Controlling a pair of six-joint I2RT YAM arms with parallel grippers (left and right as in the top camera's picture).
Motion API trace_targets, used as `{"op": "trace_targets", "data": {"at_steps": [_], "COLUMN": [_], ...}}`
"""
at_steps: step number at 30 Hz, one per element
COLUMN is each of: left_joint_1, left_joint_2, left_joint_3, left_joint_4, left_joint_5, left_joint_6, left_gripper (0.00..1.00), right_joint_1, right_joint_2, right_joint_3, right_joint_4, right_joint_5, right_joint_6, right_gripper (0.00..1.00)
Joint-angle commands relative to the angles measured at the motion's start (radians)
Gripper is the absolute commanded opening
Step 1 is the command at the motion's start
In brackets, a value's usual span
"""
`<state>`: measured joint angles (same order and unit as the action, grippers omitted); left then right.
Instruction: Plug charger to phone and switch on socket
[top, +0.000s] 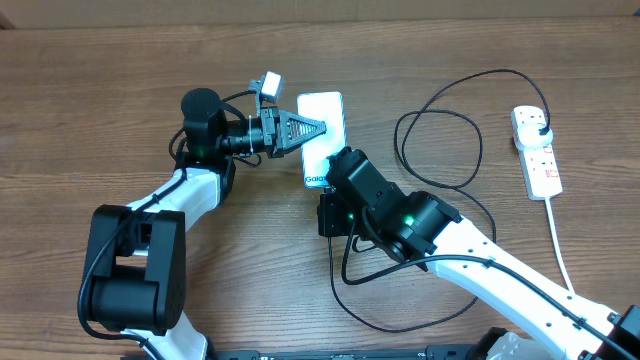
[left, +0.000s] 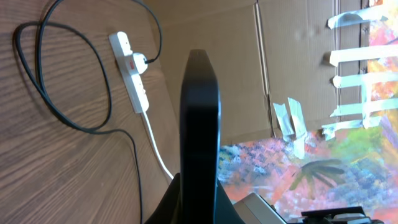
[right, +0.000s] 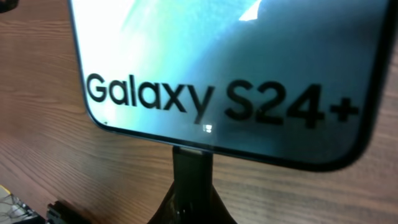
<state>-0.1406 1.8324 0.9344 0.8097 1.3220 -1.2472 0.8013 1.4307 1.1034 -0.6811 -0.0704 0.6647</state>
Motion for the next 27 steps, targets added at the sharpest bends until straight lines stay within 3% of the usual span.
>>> {"op": "trace_targets", "data": {"at_steps": [1,7,8,12,18,21,27], "left_joint_1": [-0.010,-0.011,-0.011,-0.010,-0.020,-0.062,-0.194], "left_joint_2": [-0.002,-0.002,-0.002,-0.002,-0.002,-0.003,-0.003], "left_joint_3": [0.015,0.015,0.015,0.015,0.015,0.015,0.015], "left_joint_4": [0.006,0.007,0.007,0.007,0.010,0.040,0.058], "left_joint_5": [0.155,0.253,0.257,0.248,0.213,0.166,-0.016], "left_joint_6": [0.032,0.033,0.032,0.032,-0.013,-0.038,-0.031], "left_gripper": [0.04,0.04,0.04,0.04,0.04,0.04,0.04], "right_joint_1": [-0.006,-0.029,-0.031,-0.034,-0.045,-0.059,-0.077], "right_joint_2": [0.000,0.000,0.000,-0.012,-0.110,-0.200,-0.395], "right_joint_3": [0.010,0.017,0.017,0.024,0.127,0.225,0.351], "right_joint_4": [0.093,0.146,0.142,0.095,-0.054,-0.190,-0.439], "right_joint_5": [0.081,0.076,0.076,0.067,0.069,0.075,0.324], "right_joint_6": [-0.073,-0.120,-0.120,-0.120,-0.121,-0.167,-0.183], "right_gripper": [0.04,0.04,0.10,0.49,0.73,1.00,1.00]}}
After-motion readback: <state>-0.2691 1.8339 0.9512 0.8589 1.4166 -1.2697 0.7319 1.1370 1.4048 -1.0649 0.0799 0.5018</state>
